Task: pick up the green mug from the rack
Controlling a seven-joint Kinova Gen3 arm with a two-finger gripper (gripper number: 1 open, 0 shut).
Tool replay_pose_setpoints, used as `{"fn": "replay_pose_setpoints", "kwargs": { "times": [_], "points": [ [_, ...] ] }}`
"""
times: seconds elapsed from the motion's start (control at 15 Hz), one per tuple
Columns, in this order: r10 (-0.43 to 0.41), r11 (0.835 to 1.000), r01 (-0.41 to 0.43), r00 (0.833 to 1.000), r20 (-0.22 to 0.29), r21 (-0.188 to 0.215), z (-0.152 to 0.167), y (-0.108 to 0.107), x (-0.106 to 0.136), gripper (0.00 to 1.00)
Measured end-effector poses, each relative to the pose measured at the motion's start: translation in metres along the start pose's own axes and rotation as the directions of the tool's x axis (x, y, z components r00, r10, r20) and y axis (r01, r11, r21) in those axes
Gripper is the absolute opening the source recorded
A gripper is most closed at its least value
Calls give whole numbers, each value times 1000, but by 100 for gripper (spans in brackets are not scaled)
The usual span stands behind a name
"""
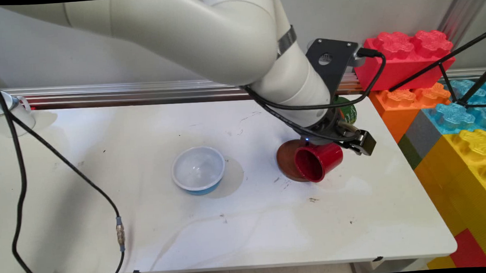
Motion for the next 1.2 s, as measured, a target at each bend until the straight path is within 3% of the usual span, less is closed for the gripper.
{"fn": "replay_pose_setpoints", "kwargs": {
  "times": [0.6, 1.2],
  "points": [
    [-19, 999, 21, 998, -67, 28, 12, 0, 9, 100],
    [-66, 998, 66, 989, -132, -3, 25, -3, 3, 100]
  ]
}}
